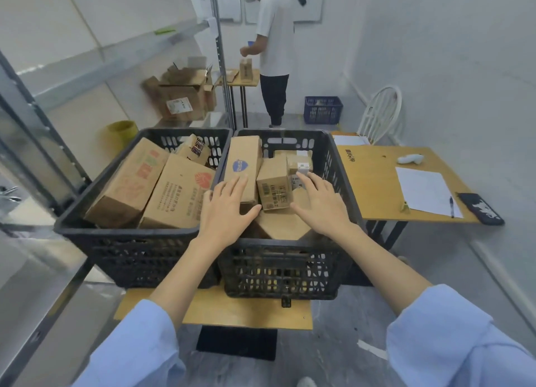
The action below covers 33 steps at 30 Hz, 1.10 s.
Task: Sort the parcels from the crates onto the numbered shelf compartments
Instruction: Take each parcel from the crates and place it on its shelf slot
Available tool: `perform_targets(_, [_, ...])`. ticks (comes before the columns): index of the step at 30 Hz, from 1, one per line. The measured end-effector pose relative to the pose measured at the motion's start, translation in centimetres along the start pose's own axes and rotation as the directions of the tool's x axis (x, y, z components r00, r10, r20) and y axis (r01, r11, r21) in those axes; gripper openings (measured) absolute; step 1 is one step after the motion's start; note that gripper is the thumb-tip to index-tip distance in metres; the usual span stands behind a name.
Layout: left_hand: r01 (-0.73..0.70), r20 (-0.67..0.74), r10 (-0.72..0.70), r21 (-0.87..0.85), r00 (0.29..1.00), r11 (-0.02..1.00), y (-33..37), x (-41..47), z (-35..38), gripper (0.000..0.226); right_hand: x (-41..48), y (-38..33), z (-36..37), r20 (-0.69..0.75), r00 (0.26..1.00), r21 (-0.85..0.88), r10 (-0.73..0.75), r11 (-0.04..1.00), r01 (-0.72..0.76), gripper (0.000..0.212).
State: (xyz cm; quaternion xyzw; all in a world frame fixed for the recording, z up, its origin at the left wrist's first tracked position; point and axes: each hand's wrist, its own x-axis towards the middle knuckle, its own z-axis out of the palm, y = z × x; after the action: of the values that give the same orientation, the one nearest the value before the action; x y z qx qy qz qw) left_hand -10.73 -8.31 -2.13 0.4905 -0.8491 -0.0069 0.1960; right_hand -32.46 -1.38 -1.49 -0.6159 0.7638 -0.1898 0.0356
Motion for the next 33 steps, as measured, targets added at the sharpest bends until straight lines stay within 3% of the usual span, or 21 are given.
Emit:
perform_targets(12, [0.038, 0.024, -0.035, -0.154, 0.999, 0.987, 2.4, 6.7, 4.8, 0.073, 9.9, 2.8, 4.2, 0.133, 0.987, 0.117, -0.094, 0.990, 0.078, 0.078])
perform_targets(22, [0.097, 0.081, -0.078, -0.270, 0.994, 0.958, 3.1, 8.4, 7.0, 0.075, 11.7, 5.1, 6.0, 0.222, 0.958, 0.347, -0.184, 0.933, 0.099, 0.068])
perform_targets(33, [0.006, 0.039, 0.001, -0.171, 0.999, 0.985, 3.7, 8.2, 8.4, 0.079, 10.1, 8.1, 5.9, 0.239, 0.953, 0.418, -0.185, 0.906, 0.071, 0.068])
